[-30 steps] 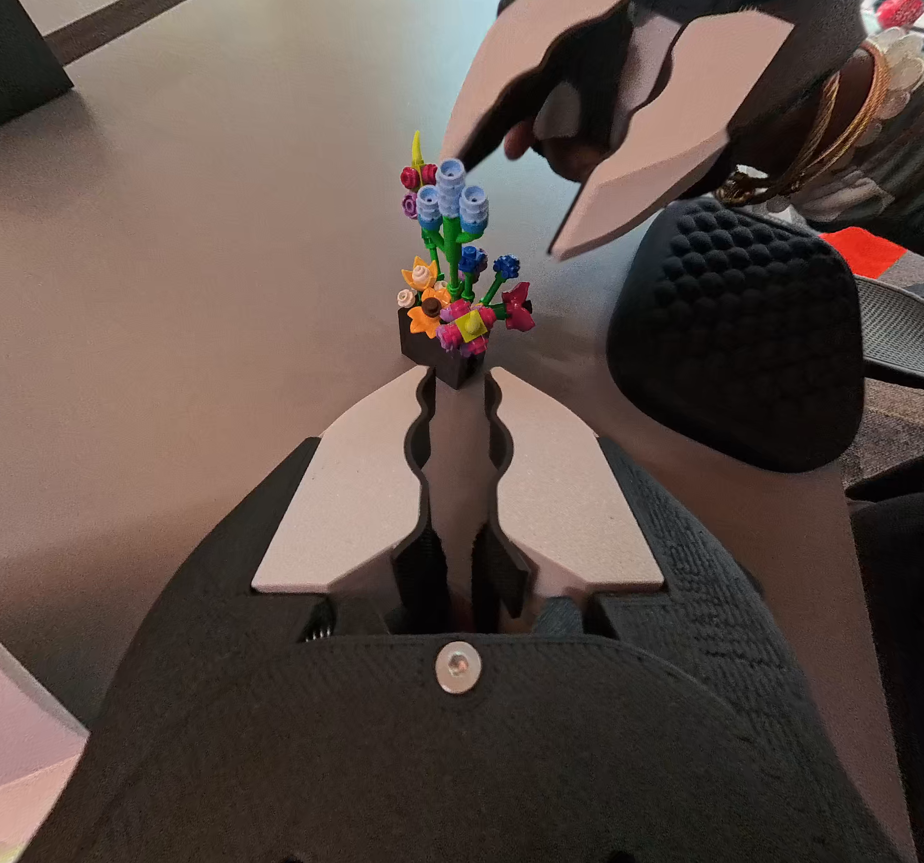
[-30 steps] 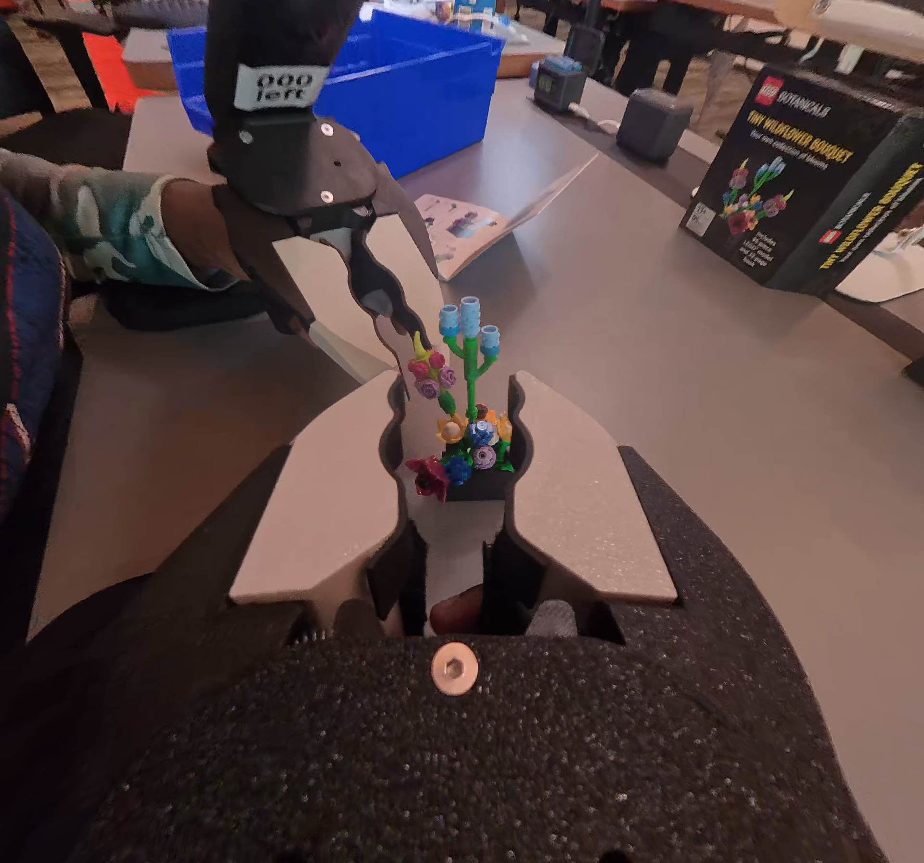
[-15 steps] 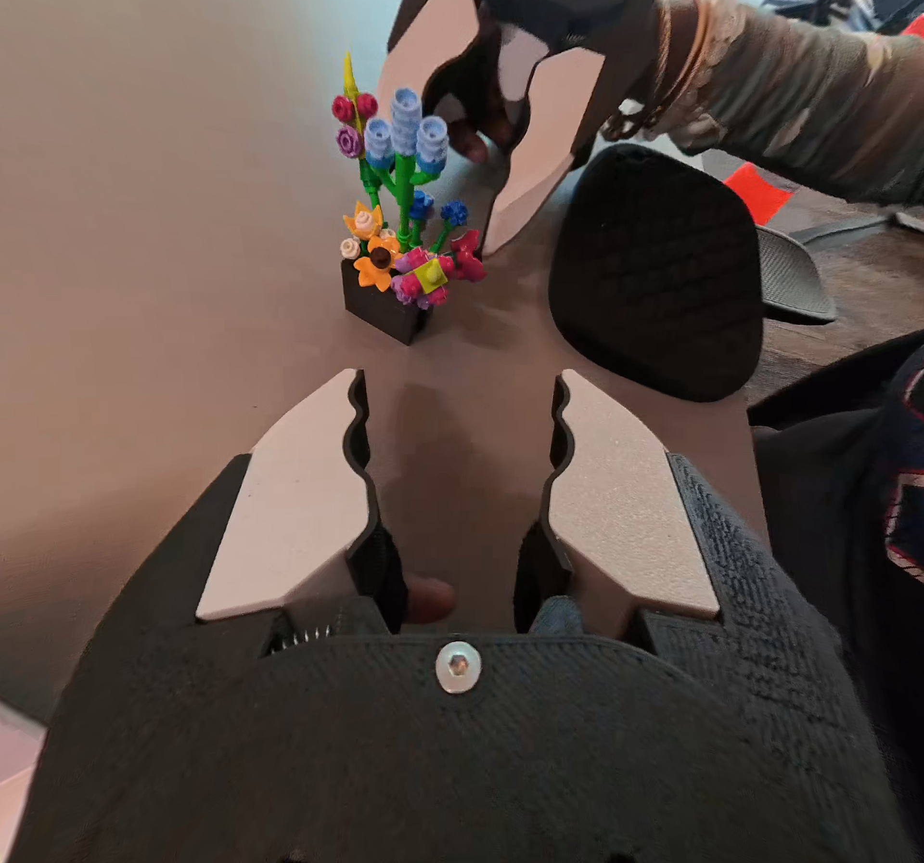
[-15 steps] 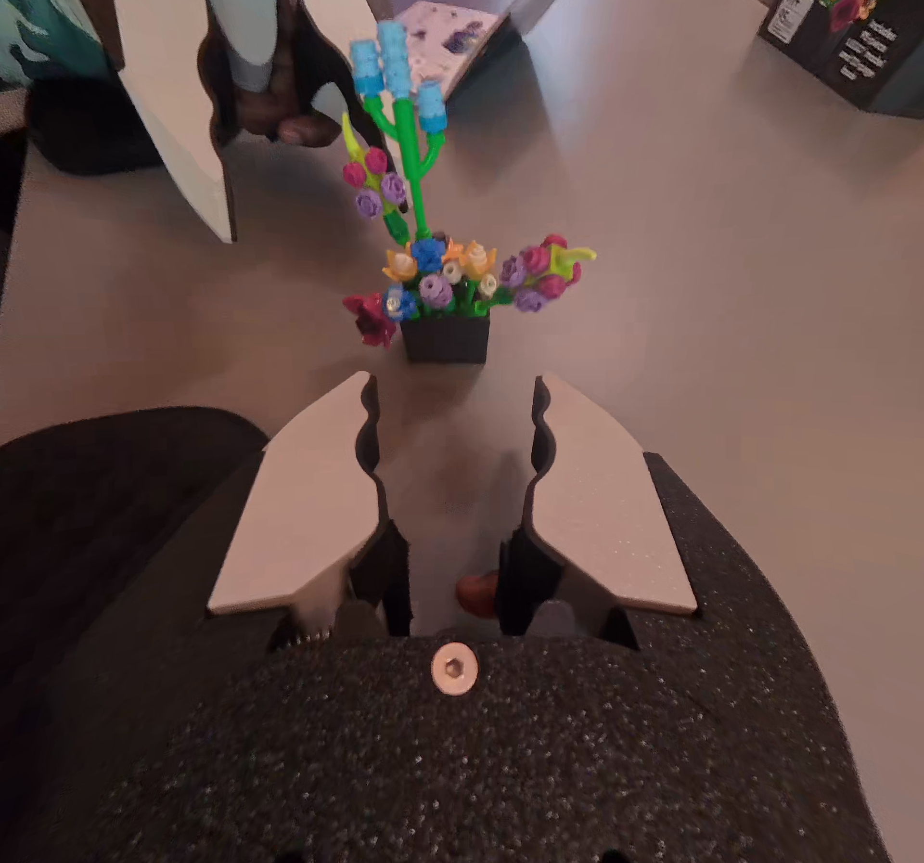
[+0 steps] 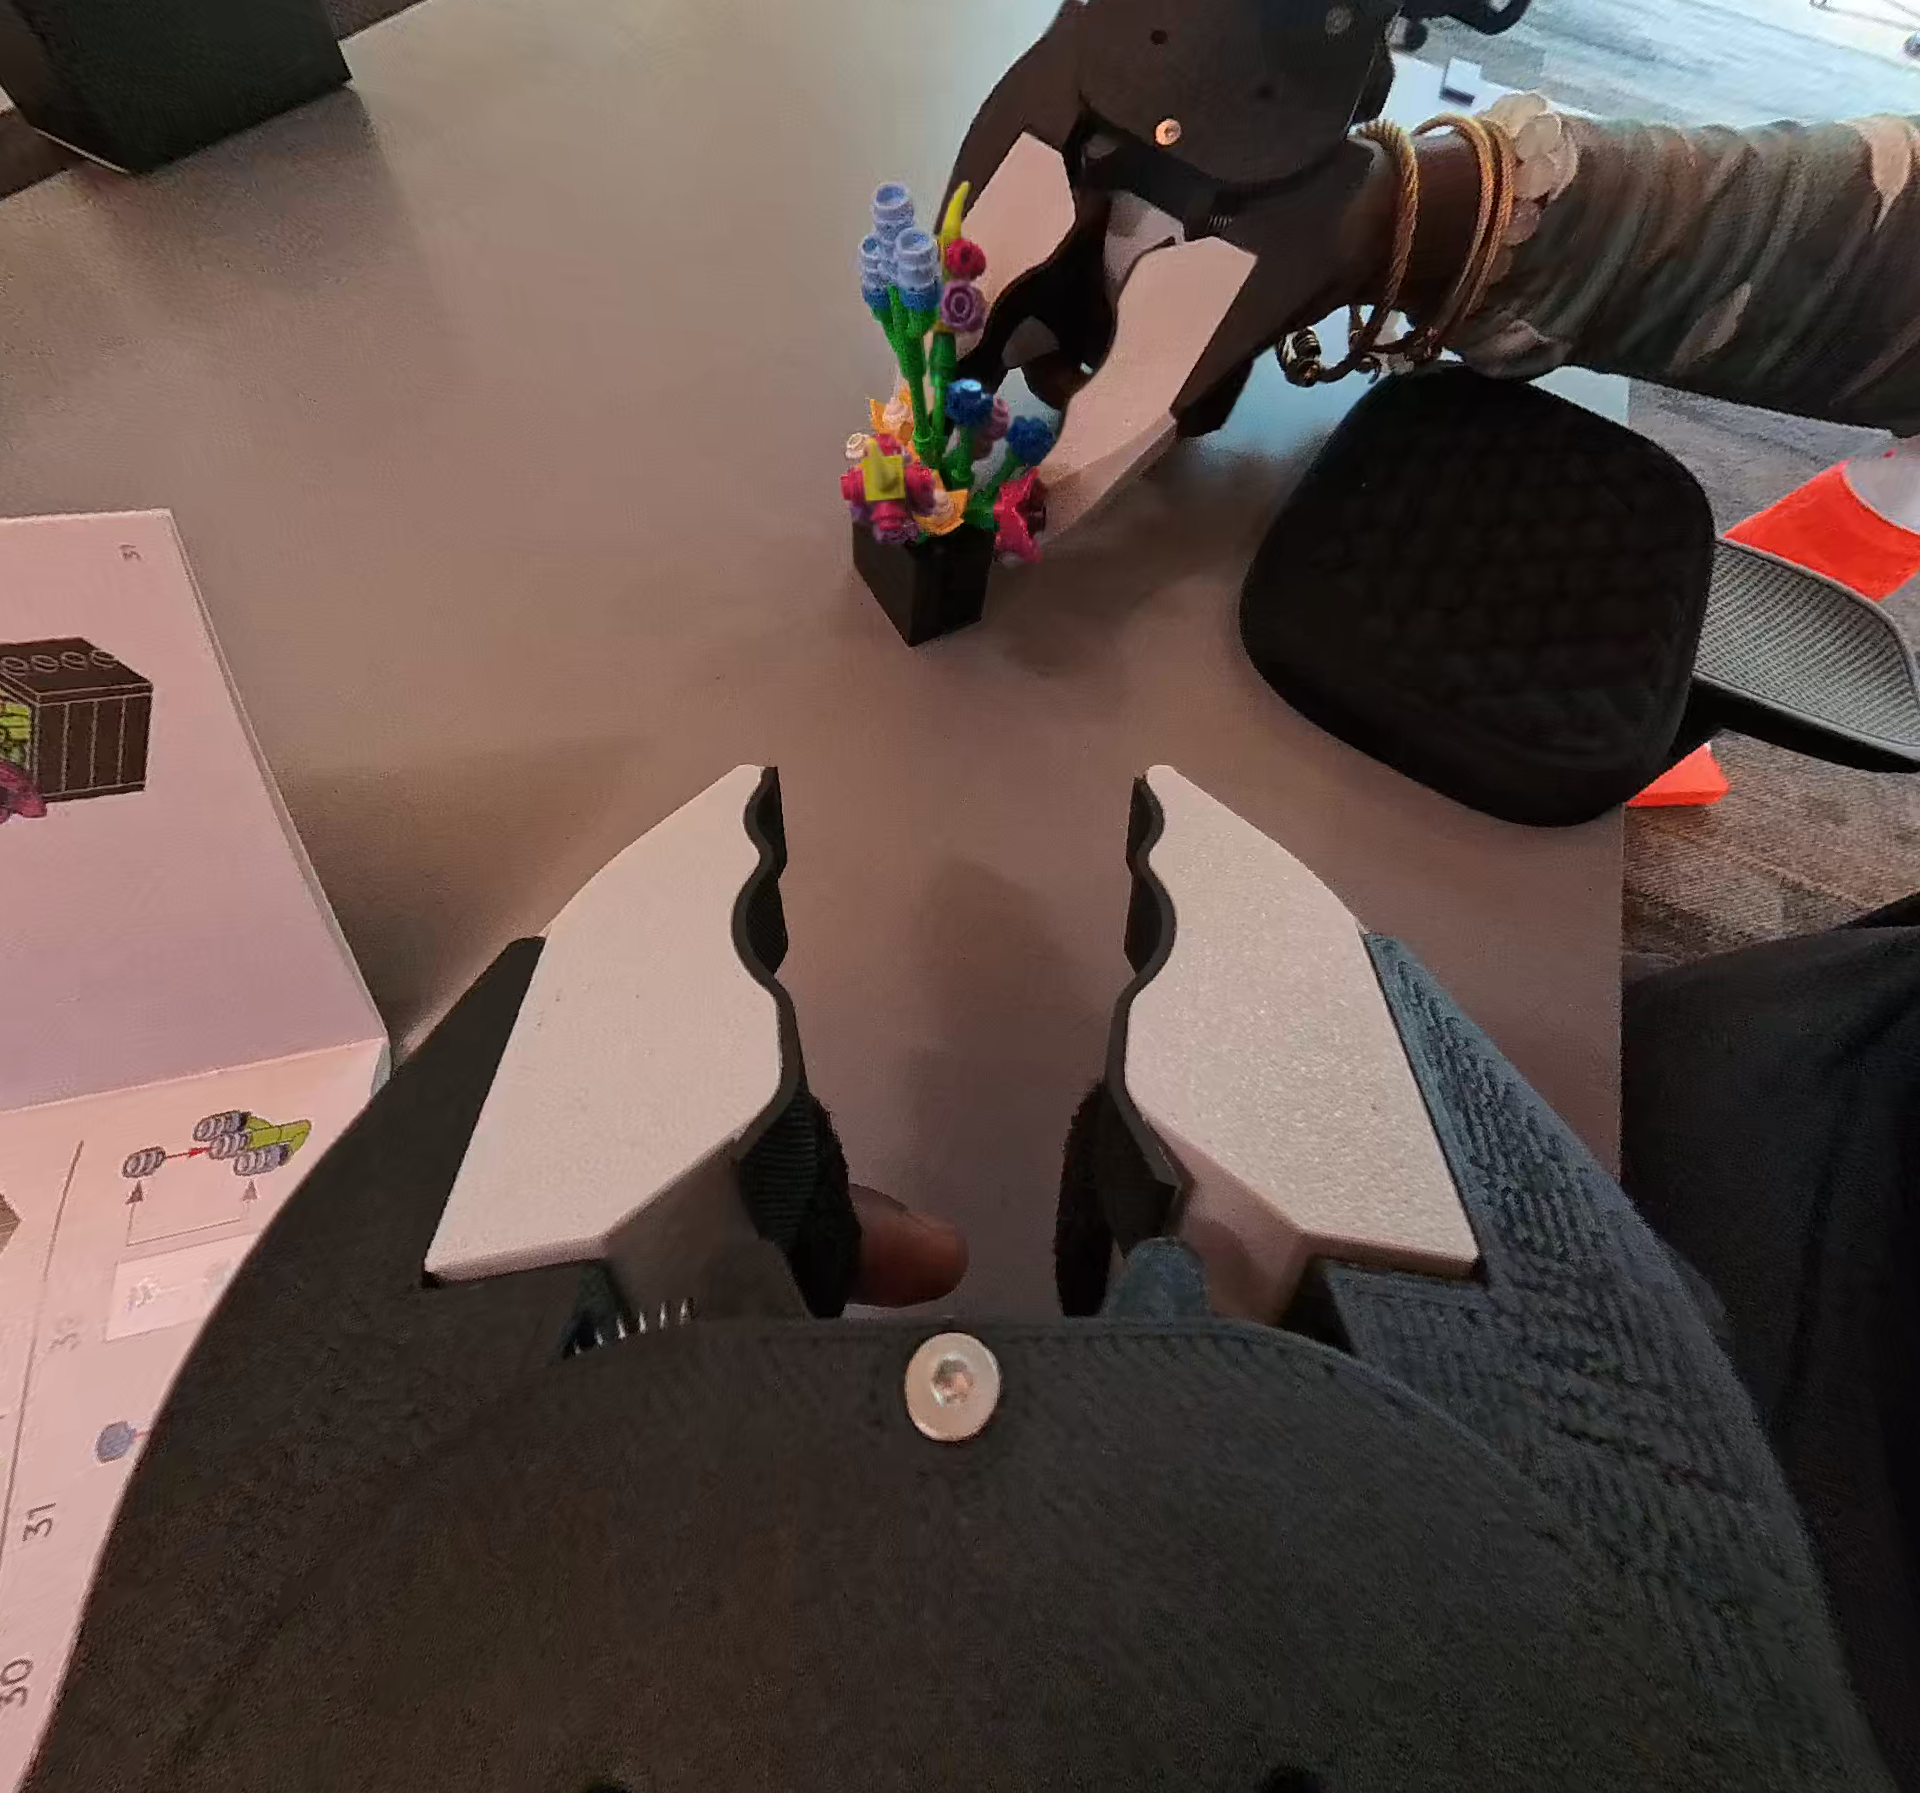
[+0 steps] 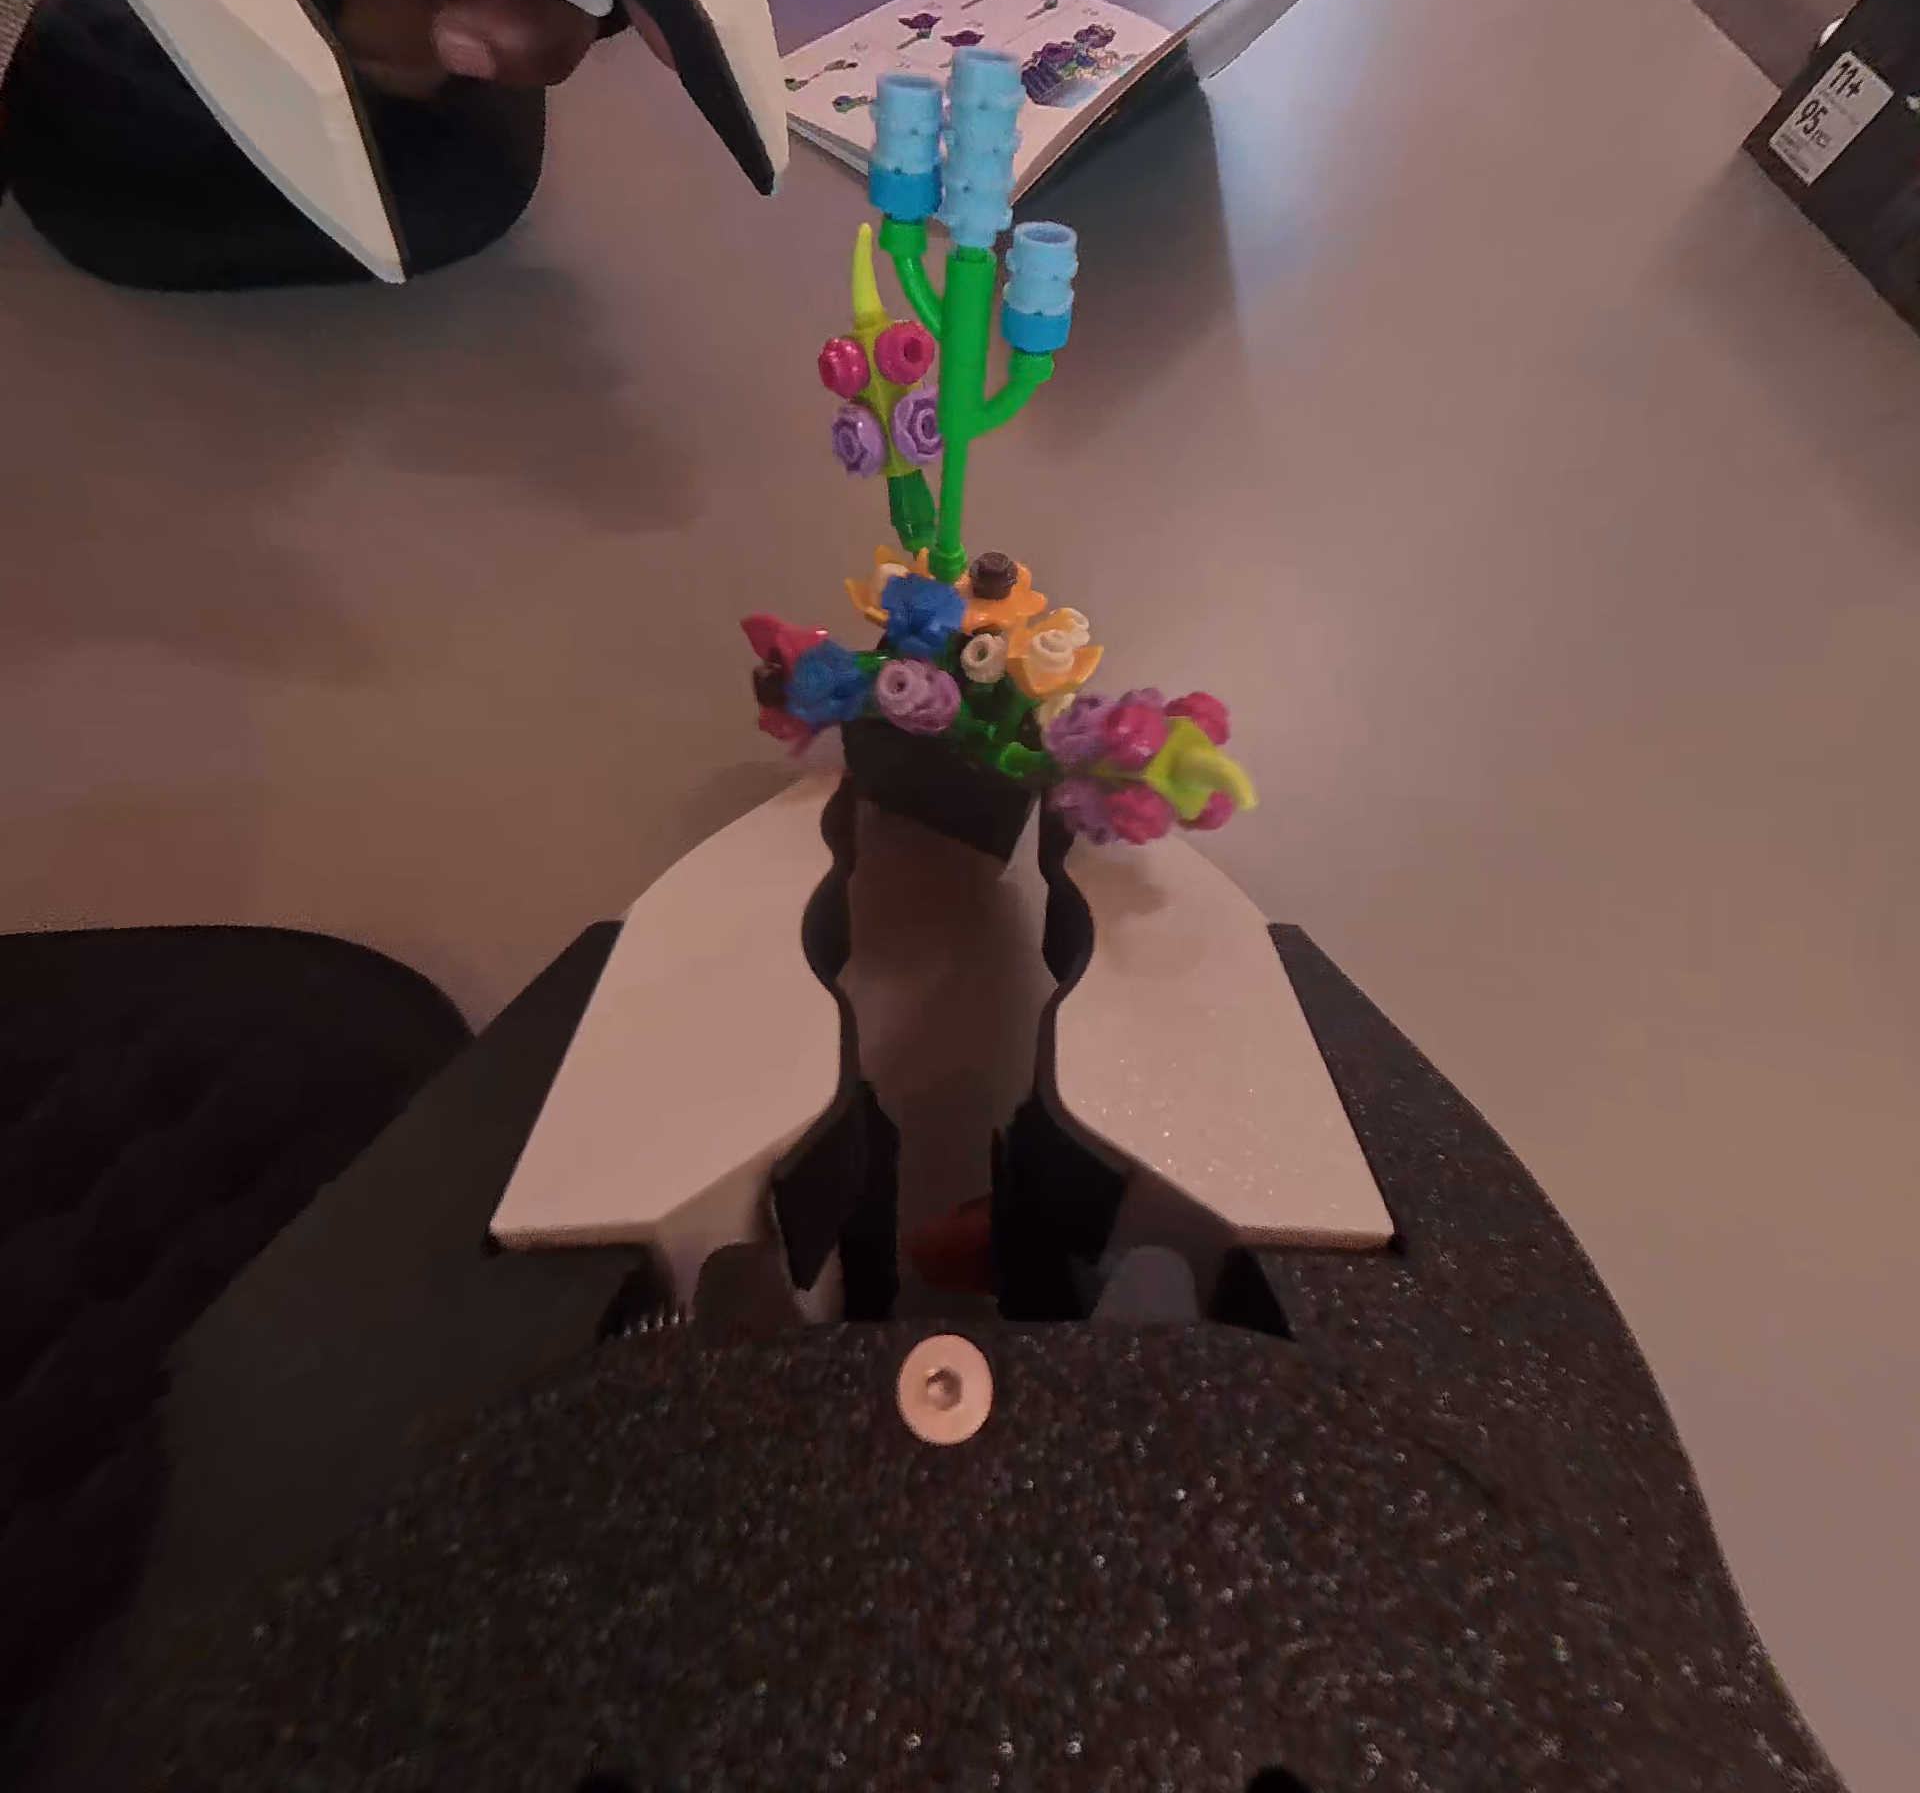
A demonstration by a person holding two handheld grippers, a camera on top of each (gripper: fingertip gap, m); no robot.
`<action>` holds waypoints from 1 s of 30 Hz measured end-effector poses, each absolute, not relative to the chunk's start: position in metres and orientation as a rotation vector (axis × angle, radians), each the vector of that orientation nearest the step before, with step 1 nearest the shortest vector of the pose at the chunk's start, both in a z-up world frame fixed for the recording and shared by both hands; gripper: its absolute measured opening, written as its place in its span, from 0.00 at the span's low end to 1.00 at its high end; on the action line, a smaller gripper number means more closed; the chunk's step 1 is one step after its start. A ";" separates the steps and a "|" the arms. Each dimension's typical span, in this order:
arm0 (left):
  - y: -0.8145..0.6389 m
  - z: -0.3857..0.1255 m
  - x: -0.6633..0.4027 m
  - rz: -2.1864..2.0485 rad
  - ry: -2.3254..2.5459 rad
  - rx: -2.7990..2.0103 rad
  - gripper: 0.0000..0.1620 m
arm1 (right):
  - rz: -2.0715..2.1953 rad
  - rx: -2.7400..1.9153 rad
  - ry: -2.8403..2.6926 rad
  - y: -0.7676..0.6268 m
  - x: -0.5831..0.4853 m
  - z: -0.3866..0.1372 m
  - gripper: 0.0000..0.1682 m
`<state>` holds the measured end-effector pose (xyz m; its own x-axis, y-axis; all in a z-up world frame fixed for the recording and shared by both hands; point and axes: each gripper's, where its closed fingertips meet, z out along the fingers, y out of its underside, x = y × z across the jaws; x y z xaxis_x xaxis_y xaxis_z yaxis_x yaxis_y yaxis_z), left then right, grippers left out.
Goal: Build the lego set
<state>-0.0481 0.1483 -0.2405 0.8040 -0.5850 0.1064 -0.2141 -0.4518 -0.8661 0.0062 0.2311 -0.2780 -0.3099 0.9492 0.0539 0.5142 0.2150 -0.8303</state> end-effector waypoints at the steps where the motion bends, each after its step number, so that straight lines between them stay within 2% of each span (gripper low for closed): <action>1: 0.149 -0.241 -0.048 -0.479 0.601 -2.037 0.39 | 0.970 -1.345 -1.914 0.233 0.005 -0.278 0.19; 5: 0.159 -0.245 -0.058 -0.340 0.624 -2.079 0.38 | 0.948 -1.371 -1.922 0.243 0.001 -0.281 0.23; 9: 0.163 -0.240 -0.061 -0.275 0.662 -2.061 0.30 | 0.917 -1.372 -1.975 0.246 0.011 -0.287 0.27; 11: 0.160 -0.242 -0.052 -0.331 0.708 -2.051 0.26 | 0.935 -1.340 -1.998 0.246 0.021 -0.285 0.24; 15: 0.165 -0.262 -0.030 -0.476 0.845 -2.108 0.24 | 1.040 -1.260 -2.018 0.245 0.028 -0.277 0.08; 17: 0.180 -0.266 -0.027 -0.486 0.848 -2.095 0.18 | 1.031 -1.258 -2.030 0.246 0.023 -0.279 0.07; 18: 0.187 -0.266 -0.025 -0.509 0.841 -2.088 0.12 | 1.013 -1.254 -2.043 0.246 0.021 -0.281 0.07; 21: 0.202 -0.272 -0.023 -0.512 0.852 -2.102 0.05 | 1.001 -1.239 -2.038 0.245 0.012 -0.281 0.09; 30: 0.215 -0.285 -0.007 -0.488 0.938 -2.111 0.08 | 0.980 -1.191 -2.094 0.241 0.002 -0.285 0.09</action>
